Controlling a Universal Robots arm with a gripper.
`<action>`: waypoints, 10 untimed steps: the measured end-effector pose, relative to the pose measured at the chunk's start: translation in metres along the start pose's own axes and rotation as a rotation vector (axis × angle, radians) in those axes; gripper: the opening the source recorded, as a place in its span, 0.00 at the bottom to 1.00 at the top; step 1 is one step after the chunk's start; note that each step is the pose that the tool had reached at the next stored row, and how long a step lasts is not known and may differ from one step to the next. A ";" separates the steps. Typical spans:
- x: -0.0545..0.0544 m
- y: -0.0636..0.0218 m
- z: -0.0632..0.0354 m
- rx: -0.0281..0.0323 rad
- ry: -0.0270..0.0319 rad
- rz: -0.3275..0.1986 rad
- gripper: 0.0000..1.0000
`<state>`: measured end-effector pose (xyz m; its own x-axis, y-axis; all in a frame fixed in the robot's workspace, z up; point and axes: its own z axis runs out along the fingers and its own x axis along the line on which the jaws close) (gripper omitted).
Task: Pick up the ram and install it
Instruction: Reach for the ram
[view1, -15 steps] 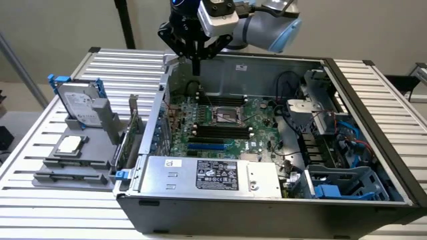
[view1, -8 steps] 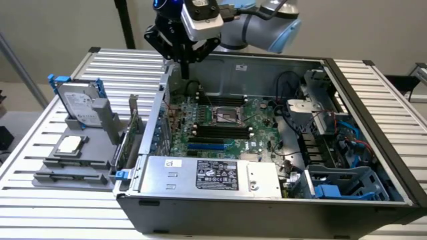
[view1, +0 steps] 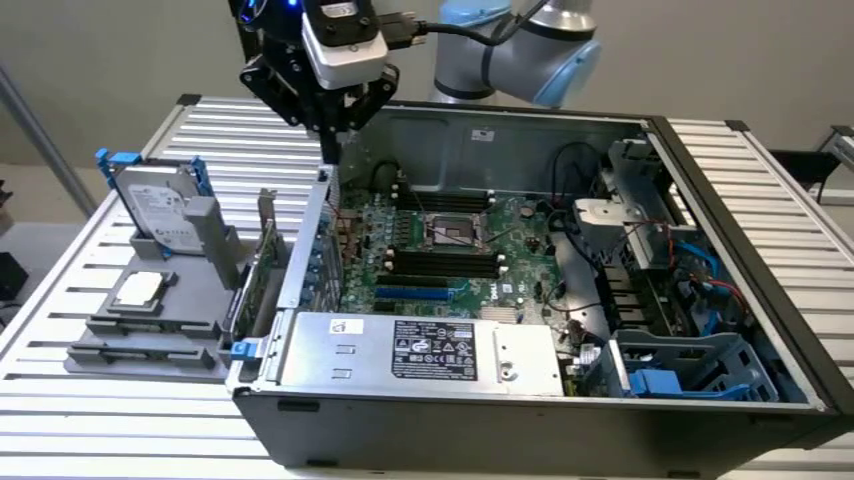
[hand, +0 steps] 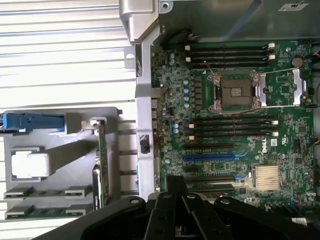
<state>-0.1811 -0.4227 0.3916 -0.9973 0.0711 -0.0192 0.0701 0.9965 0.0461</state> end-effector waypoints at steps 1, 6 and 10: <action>0.004 -0.0011 0.0000 0.0005 0.0001 0.000 0.11; 0.027 -0.0064 0.0005 0.0030 0.0000 0.000 0.11; 0.045 -0.0099 0.0015 0.0061 -0.0003 0.000 0.11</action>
<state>-0.2269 -0.4293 0.3888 -0.9973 0.0710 -0.0195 0.0702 0.9967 0.0400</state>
